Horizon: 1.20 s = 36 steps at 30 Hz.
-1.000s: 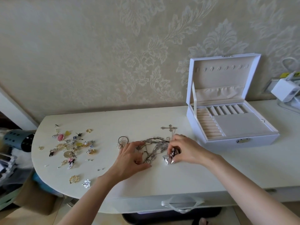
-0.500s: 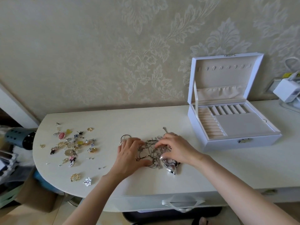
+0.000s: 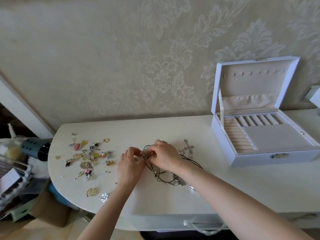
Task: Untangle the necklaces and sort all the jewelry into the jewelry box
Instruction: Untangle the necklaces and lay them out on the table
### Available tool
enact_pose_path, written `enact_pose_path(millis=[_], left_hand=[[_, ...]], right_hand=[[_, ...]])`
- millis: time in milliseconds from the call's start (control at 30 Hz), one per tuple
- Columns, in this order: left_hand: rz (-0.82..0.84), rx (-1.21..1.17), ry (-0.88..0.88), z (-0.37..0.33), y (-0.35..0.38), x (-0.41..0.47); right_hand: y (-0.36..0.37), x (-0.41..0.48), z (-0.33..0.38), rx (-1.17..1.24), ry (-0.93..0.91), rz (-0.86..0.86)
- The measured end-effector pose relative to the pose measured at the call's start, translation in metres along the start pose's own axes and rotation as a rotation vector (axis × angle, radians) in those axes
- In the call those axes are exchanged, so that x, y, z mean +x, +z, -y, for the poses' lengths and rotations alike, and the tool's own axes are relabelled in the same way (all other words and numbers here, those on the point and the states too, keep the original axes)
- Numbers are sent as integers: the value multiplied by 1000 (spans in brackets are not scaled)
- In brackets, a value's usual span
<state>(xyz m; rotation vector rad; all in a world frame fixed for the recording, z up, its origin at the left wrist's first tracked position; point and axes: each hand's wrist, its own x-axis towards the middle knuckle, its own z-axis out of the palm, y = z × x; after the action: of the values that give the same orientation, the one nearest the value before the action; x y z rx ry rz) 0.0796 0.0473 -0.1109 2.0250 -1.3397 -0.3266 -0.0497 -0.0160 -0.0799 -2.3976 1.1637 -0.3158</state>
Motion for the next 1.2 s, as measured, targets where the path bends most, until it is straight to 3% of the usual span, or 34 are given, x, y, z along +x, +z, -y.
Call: enact_pose_path(millis=[200,333,400,600,733,1000,1200], left_hand=[[25,-286,-50,-7,-3,2],[37,-755,-132,-14,-9,-3],[56,-916,-168,-17,-12,-2],[15,-1187,-227,-25,-17,2],[50,-1319,-318,-23,-22,6],[196,-1209,-302,-26,-16,3],[280,-1016,-241,-23,-16,2]], right_hand=[[9,2,-1,97,70,-82],[2,-3,1,626,203,-43],[1,-4,5,763,237,-35],[-3,-9,3,881,269,-181],[-10,-14,-5,952,240,-160],[-13,-18,-7,968,240,-154],[-19,-20,-8,1168,219,-117]])
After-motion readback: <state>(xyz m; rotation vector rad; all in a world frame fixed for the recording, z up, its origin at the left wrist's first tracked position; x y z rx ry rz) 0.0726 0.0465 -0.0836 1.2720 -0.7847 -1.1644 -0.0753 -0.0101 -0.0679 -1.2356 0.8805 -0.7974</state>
